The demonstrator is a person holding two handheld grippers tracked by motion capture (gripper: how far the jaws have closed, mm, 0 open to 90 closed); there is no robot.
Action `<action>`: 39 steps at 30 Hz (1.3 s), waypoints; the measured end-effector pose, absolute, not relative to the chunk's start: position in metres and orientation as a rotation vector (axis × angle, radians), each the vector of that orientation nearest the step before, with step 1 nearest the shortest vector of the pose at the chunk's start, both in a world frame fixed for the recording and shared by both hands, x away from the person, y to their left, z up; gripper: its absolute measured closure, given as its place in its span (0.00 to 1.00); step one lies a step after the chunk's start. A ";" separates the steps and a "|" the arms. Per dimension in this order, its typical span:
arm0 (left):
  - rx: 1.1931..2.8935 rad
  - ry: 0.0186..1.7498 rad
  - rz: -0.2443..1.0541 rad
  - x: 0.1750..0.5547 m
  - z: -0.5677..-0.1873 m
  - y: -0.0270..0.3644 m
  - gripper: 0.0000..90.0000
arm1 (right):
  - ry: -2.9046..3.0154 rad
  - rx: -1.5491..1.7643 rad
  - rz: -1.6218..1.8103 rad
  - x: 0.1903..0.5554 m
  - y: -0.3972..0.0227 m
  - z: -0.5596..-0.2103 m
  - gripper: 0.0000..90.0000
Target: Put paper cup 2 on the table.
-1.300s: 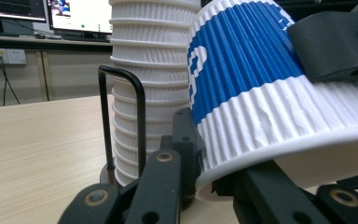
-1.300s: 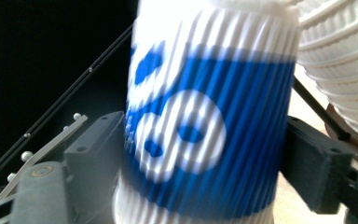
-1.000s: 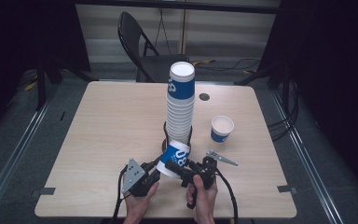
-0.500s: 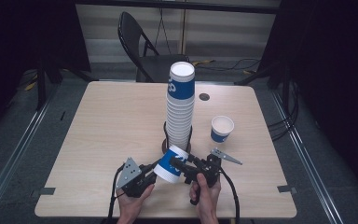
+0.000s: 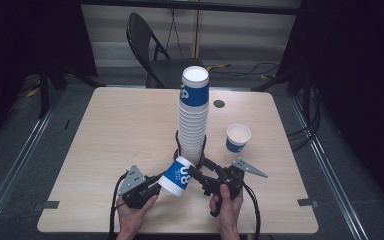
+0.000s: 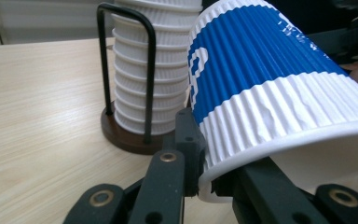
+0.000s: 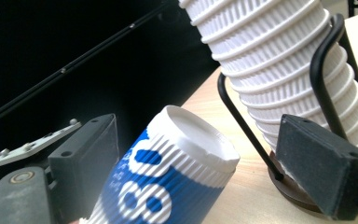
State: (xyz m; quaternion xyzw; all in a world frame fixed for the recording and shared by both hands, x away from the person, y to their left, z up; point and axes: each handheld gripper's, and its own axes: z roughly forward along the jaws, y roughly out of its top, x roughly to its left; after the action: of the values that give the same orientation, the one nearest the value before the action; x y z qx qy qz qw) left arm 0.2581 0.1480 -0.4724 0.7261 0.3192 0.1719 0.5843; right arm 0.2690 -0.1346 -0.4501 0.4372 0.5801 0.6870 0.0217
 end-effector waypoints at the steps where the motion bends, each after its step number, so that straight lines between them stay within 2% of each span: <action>1: 1.707 0.745 0.406 0.259 -0.471 0.150 0.94 | 1.799 1.341 2.119 0.269 -0.135 -0.450 0.14; 28: 1.938 0.806 0.378 0.266 -0.440 0.164 0.94 | 1.934 1.088 1.699 0.258 -0.135 -0.459 0.14; 39: 2.014 0.861 0.309 0.279 -0.429 0.166 0.94 | 1.943 0.986 1.527 0.256 -0.129 -0.465 0.15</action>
State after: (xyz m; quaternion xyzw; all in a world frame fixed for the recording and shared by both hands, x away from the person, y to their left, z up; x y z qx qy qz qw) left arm 0.2787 0.1657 -0.4294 0.8138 0.3480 0.1248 0.4484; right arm 0.2563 -0.1288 -0.4649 0.3598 0.7091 0.5576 0.2383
